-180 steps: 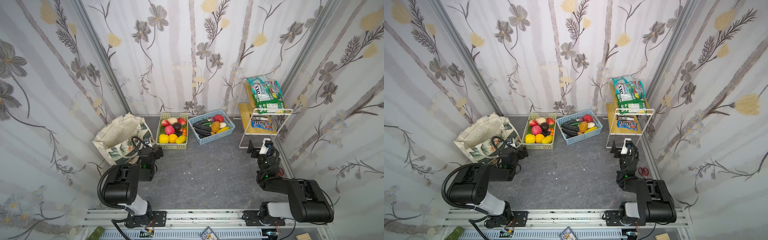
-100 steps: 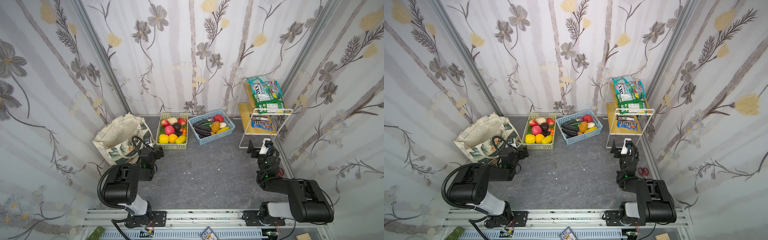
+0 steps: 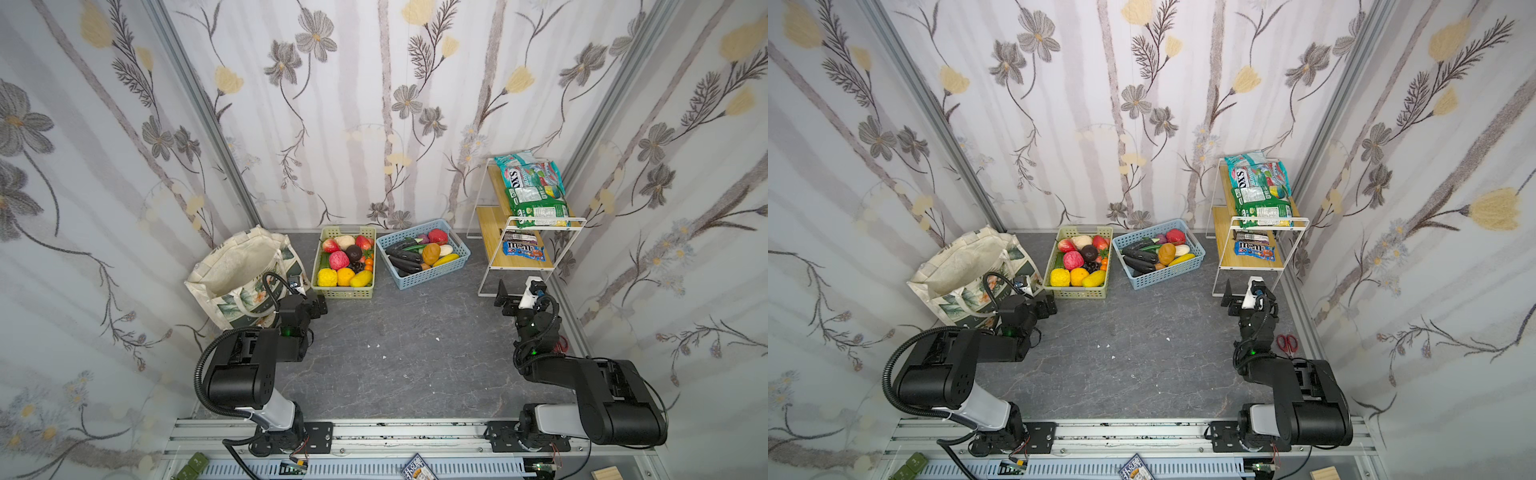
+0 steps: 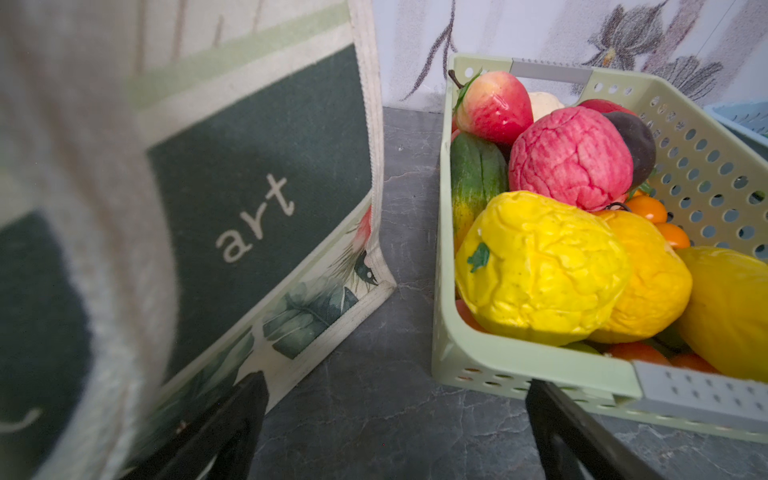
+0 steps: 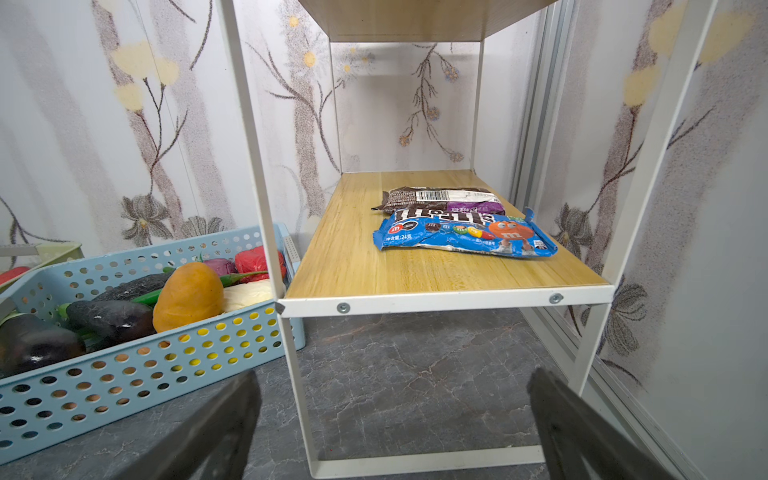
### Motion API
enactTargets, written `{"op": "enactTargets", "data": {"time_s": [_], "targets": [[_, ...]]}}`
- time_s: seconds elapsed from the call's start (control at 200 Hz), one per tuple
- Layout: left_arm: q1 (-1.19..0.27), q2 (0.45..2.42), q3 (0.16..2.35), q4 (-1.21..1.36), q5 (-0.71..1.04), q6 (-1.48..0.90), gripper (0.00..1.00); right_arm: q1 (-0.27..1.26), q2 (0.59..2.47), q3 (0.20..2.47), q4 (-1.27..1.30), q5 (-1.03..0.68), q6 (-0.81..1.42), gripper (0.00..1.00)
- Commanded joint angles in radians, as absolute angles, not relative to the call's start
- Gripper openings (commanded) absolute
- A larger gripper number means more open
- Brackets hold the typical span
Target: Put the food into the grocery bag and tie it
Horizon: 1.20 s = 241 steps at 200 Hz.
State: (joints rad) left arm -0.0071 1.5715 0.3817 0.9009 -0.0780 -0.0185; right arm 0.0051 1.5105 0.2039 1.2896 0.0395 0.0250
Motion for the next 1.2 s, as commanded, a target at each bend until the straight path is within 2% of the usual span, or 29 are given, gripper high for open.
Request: {"op": "enactTargets", "data": {"time_s": [0.0,0.4,0.535,0.764,1.199], "targets": [[-0.005,1.571,0.393,0.913,-0.075,-0.023,1.0,0.005,1.511,0.207,1.299,0.026,0.022,1.0],[-0.006,1.561,0.393,0.906,-0.099,-0.027,1.0,0.001,1.495,0.217,1.282,0.034,0.035,1.0],[-0.009,1.465,0.463,0.698,-0.17,-0.051,1.0,-0.007,1.414,0.315,1.024,0.04,0.045,1.0],[-0.022,1.357,0.634,0.353,-0.137,-0.083,1.0,0.008,1.313,0.47,0.707,0.064,0.089,0.99],[-0.164,1.177,1.009,-0.254,-0.224,-0.164,1.0,0.086,1.173,0.611,0.348,0.059,0.167,0.98]]}}
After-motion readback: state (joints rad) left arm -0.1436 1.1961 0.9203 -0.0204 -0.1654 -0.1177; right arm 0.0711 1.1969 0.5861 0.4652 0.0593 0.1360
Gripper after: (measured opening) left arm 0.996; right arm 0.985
